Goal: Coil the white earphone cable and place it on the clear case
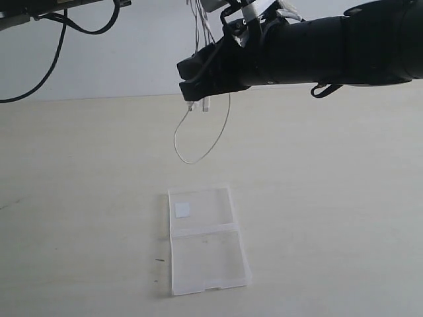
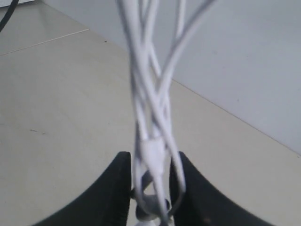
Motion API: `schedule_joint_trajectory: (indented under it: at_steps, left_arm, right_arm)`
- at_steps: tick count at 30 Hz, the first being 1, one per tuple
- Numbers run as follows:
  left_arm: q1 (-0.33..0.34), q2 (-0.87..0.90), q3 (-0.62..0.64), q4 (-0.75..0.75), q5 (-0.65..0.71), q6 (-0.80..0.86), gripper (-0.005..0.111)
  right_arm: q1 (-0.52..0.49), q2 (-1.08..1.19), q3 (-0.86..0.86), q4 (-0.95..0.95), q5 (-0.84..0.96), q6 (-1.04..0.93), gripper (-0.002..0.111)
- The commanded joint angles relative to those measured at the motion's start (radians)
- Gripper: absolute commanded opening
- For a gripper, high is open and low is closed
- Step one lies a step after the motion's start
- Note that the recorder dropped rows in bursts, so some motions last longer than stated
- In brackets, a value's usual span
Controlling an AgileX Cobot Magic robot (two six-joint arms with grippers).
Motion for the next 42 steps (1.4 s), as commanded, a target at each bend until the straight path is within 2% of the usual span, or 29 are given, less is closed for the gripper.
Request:
schedule_joint_trajectory:
  at_steps: [1,6,20,26,36,42]
  left_arm:
    - [0.003,-0.009,-0.005,-0.01,-0.007,0.004,0.0]
    - [0.003,-0.009,-0.005,-0.01,-0.007,0.004,0.0]
    - [0.003,-0.009,-0.005,-0.008,-0.007,0.009,0.0]
    - [0.003,-0.009,-0.005,-0.006,-0.003,0.012,0.0]
    - [0.003,-0.009,-0.005,0.001,-0.001,0.016,0.0]
    - [0.003,-0.009,-0.005,0.062,-0.001,0.014,0.0]
  right_arm:
    - [0.001,0.005,-0.007,0.004,0.006,0.006,0.023]
    - [0.001,0.005,-0.007,0.004,0.006,0.006,0.0]
    - [0.001,0.005,-0.007,0.004,-0.052,0.035,0.0]
    - [0.001,0.001,-0.007,0.004,-0.158,0.069,0.0]
    - [0.001,-0.001,-0.007,0.004,-0.166,0.119,0.0]
    - [0.001,-0.037,-0.007,0.004,-0.298,0.104,0.0]
